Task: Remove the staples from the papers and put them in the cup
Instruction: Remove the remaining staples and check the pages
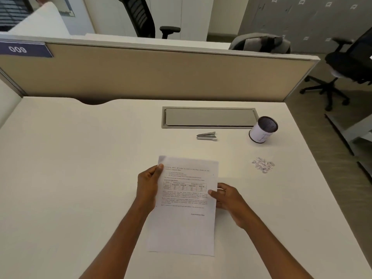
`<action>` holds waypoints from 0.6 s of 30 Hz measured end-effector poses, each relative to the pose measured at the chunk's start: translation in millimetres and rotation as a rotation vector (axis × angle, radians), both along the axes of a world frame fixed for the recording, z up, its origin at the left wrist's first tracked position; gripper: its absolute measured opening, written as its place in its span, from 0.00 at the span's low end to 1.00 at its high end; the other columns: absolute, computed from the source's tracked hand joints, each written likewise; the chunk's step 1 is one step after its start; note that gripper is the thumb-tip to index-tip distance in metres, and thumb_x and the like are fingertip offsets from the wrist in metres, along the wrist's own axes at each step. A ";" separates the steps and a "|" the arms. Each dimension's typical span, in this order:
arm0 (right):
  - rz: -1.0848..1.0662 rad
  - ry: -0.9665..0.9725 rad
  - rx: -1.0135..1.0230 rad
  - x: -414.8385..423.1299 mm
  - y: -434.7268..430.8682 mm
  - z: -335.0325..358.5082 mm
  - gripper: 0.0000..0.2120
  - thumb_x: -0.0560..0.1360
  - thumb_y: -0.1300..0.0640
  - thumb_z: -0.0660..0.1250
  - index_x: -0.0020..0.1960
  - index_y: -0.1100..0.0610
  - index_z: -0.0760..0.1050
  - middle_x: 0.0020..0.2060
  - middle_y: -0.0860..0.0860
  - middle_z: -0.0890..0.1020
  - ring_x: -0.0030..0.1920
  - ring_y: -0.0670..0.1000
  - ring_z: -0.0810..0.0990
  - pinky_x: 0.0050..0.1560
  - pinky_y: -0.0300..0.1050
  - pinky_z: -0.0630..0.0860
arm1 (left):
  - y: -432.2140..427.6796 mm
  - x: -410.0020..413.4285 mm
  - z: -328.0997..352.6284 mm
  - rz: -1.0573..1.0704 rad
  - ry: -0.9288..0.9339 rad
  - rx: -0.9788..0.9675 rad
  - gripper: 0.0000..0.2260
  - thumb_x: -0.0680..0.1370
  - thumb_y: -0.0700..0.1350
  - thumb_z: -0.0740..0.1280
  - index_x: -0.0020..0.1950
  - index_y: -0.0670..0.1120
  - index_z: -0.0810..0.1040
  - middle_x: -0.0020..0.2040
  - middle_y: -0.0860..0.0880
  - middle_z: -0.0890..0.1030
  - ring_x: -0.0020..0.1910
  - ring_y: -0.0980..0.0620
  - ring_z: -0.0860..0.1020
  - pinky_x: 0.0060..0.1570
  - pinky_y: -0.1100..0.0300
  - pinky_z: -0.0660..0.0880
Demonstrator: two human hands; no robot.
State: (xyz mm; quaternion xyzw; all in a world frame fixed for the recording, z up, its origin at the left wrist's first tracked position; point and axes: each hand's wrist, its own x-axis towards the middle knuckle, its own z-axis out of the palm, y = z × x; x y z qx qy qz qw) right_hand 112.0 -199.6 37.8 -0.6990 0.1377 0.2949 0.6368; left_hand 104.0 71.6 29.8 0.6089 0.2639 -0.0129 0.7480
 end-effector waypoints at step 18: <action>0.360 -0.779 -1.070 222.2 26.6 -47.9 0.27 0.79 0.65 0.68 0.77 0.59 0.69 0.75 0.59 0.74 0.73 0.61 0.74 0.74 0.56 0.71 | 7.4 58.6 -48.9 0.081 0.153 0.036 0.15 0.85 0.49 0.68 0.47 0.40 0.87 0.45 0.45 0.90 0.44 0.43 0.87 0.52 0.41 0.84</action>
